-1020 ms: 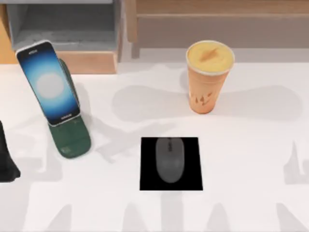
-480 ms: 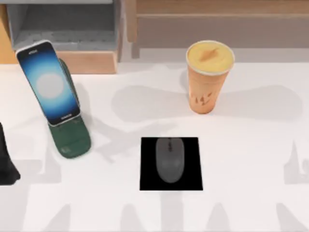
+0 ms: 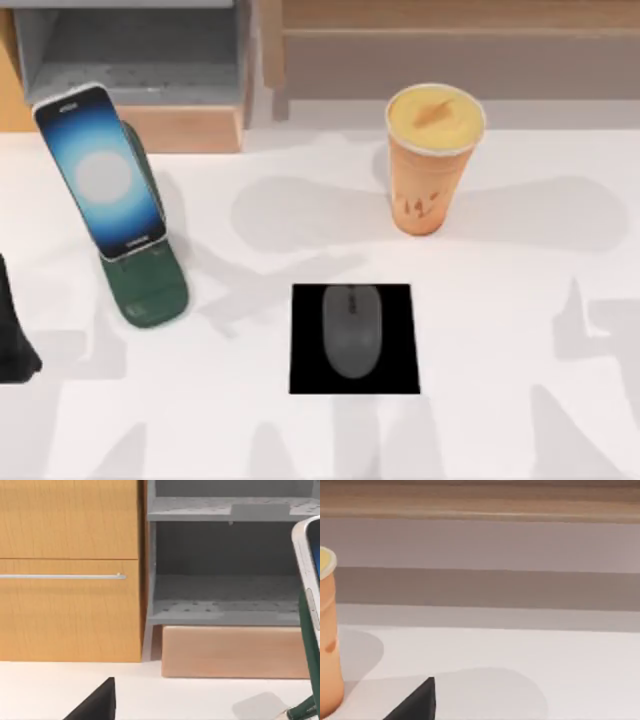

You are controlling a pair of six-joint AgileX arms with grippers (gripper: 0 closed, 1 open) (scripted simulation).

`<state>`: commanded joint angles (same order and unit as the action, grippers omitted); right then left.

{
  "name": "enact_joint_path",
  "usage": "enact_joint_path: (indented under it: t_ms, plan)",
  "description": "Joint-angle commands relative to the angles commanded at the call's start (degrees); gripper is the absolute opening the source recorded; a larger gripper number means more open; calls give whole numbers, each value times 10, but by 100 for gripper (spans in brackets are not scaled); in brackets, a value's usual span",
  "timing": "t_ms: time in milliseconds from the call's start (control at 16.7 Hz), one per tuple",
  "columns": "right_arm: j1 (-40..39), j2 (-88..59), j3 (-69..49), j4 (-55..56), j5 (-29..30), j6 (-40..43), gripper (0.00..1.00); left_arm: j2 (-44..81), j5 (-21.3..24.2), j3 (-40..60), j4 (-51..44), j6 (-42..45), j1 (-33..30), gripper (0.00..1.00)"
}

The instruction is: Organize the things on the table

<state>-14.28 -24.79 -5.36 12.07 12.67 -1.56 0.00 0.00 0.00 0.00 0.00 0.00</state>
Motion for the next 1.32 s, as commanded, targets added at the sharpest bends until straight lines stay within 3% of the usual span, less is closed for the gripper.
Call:
enact_joint_path:
  t_ms: [360,720,1320]
  plan:
    - [-154,-378,-86,175,139,-12,100,0,0,0,0,0,0,100]
    - [-258,-714,-199,383,247,-13,100,0,0,0,0,0,0,100]
    - [-278,-1008,-361,666,305,7,100,0,0,0,0,0,0,100]
